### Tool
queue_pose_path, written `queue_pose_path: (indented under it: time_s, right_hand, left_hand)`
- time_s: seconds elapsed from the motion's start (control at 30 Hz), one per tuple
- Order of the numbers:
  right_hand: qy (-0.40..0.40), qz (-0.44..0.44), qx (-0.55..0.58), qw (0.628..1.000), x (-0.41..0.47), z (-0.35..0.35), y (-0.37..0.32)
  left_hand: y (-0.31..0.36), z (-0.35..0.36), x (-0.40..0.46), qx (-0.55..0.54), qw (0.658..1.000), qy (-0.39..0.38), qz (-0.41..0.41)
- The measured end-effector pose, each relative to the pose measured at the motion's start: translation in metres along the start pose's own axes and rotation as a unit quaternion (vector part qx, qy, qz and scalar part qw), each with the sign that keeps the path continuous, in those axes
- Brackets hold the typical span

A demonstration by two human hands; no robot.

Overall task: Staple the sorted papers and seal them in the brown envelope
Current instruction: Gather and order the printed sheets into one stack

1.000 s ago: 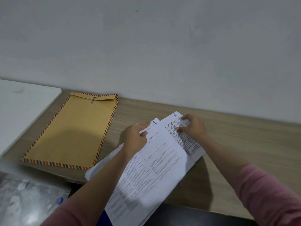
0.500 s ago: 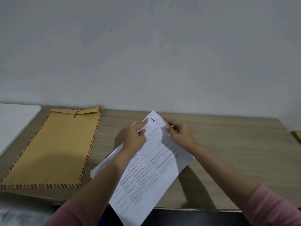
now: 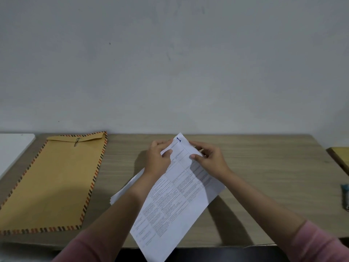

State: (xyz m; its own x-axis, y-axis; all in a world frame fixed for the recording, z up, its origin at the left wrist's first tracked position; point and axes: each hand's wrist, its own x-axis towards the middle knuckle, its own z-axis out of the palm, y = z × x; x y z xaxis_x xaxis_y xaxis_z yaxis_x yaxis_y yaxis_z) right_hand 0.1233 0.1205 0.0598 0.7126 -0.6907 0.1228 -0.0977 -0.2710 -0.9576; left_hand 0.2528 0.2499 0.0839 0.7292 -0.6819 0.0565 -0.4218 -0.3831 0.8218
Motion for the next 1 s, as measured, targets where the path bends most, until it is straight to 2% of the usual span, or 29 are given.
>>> queue_pose_path:
  time_s: [0.37,0.53,0.67,0.87,1.0]
  right_hand:
    - [0.005,0.004,-0.059,0.998,0.003,-0.008,0.014]
    - [-0.028,-0.029,-0.132,0.990,0.001,-0.014,0.016]
    - [-0.010,-0.047,-0.176,0.983,0.002,-0.013,0.019]
    - [0.026,-0.043,-0.162,0.985,0.001,-0.010,0.017]
    - [0.043,-0.010,-0.137,0.990,-0.005,-0.015,0.013]
  left_hand:
    - [0.006,0.009,0.005,-0.011,1.000,-0.003,-0.002]
    - [0.009,0.012,0.001,-0.034,0.999,-0.017,0.009]
    - [0.012,0.014,-0.003,-0.046,0.999,-0.027,0.009]
    - [0.011,0.013,-0.003,-0.064,0.998,-0.025,0.003]
    - [0.017,0.009,-0.002,-0.081,0.996,-0.007,-0.042]
